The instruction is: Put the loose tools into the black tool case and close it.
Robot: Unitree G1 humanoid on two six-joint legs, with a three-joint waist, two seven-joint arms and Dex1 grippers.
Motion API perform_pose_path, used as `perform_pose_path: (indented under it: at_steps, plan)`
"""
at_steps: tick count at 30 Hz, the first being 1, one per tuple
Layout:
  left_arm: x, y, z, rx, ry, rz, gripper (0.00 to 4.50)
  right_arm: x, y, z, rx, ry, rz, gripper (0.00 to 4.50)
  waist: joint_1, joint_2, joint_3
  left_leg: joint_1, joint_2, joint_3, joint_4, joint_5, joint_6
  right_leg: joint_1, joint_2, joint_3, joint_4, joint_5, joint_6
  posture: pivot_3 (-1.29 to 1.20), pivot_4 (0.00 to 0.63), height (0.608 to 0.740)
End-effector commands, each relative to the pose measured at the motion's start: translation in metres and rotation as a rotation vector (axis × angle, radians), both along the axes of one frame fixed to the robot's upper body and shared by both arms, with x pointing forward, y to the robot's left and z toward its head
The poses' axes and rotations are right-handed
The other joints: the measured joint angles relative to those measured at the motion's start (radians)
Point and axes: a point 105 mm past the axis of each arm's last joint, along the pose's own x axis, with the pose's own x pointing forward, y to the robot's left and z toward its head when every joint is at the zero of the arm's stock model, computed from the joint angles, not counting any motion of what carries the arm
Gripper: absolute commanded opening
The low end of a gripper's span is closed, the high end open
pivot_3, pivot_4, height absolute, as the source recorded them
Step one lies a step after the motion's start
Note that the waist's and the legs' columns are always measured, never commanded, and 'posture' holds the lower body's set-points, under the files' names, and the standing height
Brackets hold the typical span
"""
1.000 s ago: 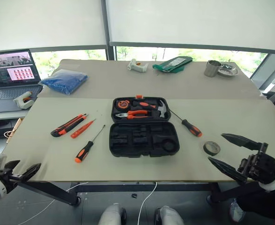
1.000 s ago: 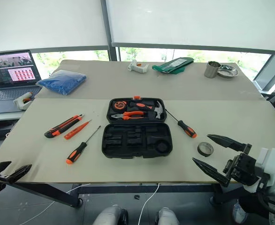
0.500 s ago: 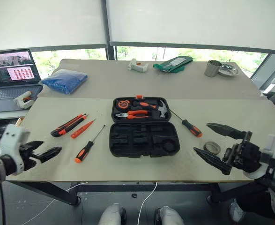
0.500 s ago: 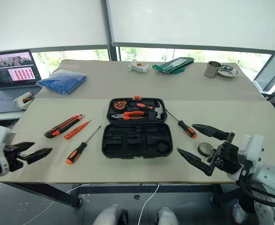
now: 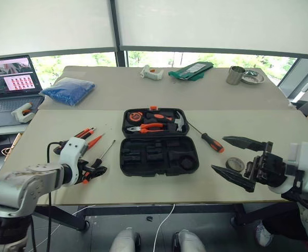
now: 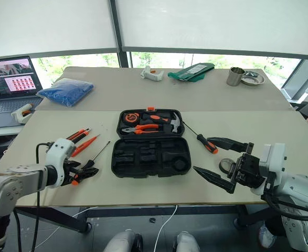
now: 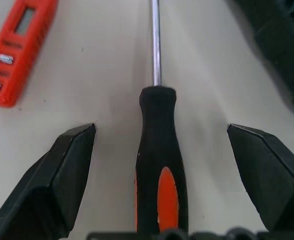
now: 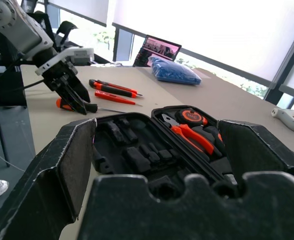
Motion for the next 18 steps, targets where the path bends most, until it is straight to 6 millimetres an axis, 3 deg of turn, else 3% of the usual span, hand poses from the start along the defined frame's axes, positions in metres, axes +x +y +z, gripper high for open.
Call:
perform_pose_path:
  at_steps: [1,2,7,12,15,18]
  plan:
    - [0.000,0.003,-0.010,0.019,0.035,0.015,3.11,-0.003,-0.001,0.006,0.001,-0.036,0.021,4.50,0.002,0.000,0.000,0.000,0.000,0.000,0.000,0.000,-0.001,0.000,0.000,0.000,0.001,0.000,0.000,0.00,0.150,0.740]
    - [-0.001,0.004,-0.011,0.019,0.039,0.011,2.59,-0.004,0.000,0.006,0.008,-0.036,0.034,4.50,0.002,0.000,0.000,0.000,0.000,0.000,0.000,-0.001,-0.002,0.000,0.000,0.001,0.001,0.000,-0.001,0.00,0.150,0.740]
    - [0.005,0.018,-0.001,-0.028,-0.013,0.040,0.80,-0.008,0.006,0.002,0.006,-0.036,0.092,4.50,0.001,0.000,0.000,0.001,0.000,0.000,0.000,-0.001,-0.002,-0.001,0.000,0.003,0.003,-0.001,-0.002,0.00,0.150,0.740]
    - [0.019,0.011,0.047,-0.165,-0.203,-0.113,0.74,-0.008,0.002,0.002,0.016,-0.047,0.083,4.50,0.001,-0.001,0.001,0.000,0.001,0.000,0.001,0.000,-0.003,-0.003,0.001,0.003,0.005,-0.001,-0.002,0.00,0.150,0.740]
    - [0.020,-0.016,0.080,-0.130,-0.373,-0.428,0.74,-0.003,-0.014,0.004,0.022,-0.048,-0.001,4.50,0.005,-0.003,0.002,-0.001,0.001,0.000,0.001,-0.003,-0.008,-0.003,0.001,0.003,0.005,-0.004,-0.007,0.00,0.150,0.740]
    - [0.023,-0.051,0.090,-0.054,-0.430,-0.701,0.74,0.003,-0.033,0.003,0.005,-0.022,-0.083,4.50,0.012,-0.003,0.002,-0.001,-0.001,0.001,0.001,-0.003,-0.007,-0.003,-0.002,0.003,0.003,-0.005,-0.010,0.00,0.150,0.740]
